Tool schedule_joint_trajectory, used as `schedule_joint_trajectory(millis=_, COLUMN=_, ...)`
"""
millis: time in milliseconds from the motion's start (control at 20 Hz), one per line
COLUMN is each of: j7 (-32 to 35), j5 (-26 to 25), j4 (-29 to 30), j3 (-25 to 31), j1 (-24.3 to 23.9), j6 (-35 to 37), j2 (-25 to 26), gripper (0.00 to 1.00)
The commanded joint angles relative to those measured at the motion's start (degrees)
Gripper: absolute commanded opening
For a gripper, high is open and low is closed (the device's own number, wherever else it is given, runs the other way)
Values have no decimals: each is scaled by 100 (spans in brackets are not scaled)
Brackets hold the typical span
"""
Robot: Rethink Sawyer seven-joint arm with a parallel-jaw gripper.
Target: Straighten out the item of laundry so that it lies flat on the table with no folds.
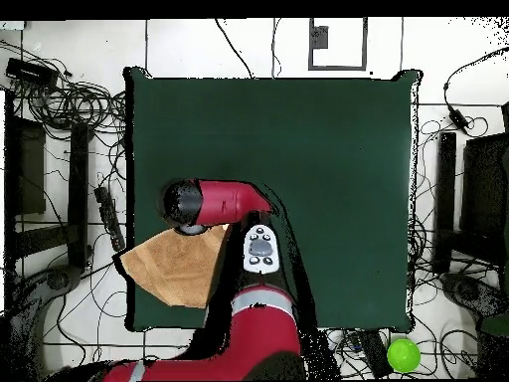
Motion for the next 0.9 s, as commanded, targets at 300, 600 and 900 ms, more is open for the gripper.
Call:
schedule_joint_trajectory(millis=300, j7=1517, j5=392, j4=-849, j3=162, j1=469, j6=-29, j2=827, gripper=100)
schedule_joint_trajectory(millis=600, j7=1475, j5=555, j4=-745, j3=355, j1=442, j6=-351, j2=1203, gripper=100)
schedule_joint_trajectory(millis=900, j7=1281, j5=523, j4=-1008, j3=234, j1=518, j6=349, j2=1363, gripper=100)
